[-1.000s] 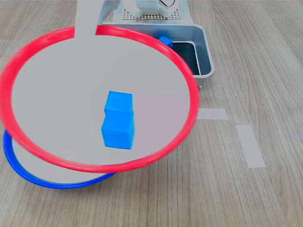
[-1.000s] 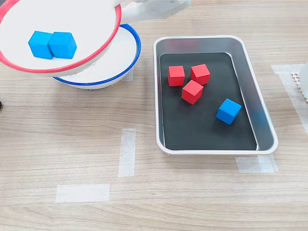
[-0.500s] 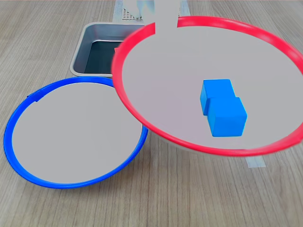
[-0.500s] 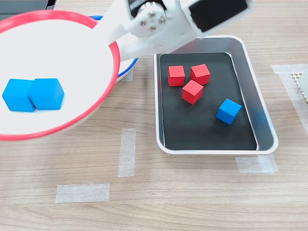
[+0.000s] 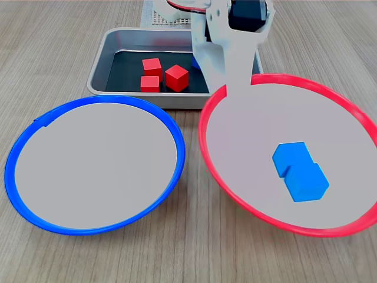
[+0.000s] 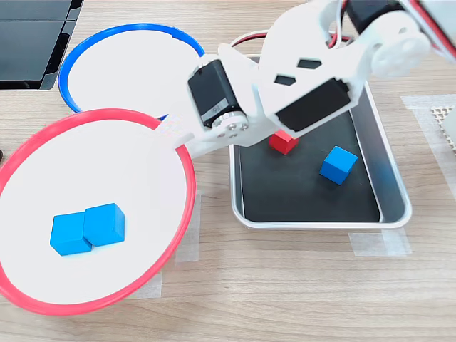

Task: Resolve any anomalies and move all blocks to matching dishes

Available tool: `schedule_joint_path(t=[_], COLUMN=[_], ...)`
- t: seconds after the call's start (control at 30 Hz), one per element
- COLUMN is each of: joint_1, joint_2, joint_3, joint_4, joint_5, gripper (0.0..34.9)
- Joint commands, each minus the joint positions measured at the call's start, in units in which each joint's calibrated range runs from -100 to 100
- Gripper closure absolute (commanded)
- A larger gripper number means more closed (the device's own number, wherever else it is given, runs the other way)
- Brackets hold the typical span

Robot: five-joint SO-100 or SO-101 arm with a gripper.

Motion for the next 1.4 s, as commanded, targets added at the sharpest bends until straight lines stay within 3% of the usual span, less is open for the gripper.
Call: schedule_joint_path(t=[0.0, 0.97, 1.1, 1.23, 1.37], joint_1=[-0.1, -0.8, 0.1, 0.9, 1.7], joint_2=[-0.1, 2.9, 2.9, 2.9, 1.1], joint_3=[-0.1, 2.8, 3.1, 4.0, 5.2], joint_4=[-2.0, -4.8, -3.7, -3.5, -1.7], joint_5=[1.1, 5.8, 8.1, 10.4, 12.1], gripper=[34.9, 34.7, 29.5, 21.7, 18.5])
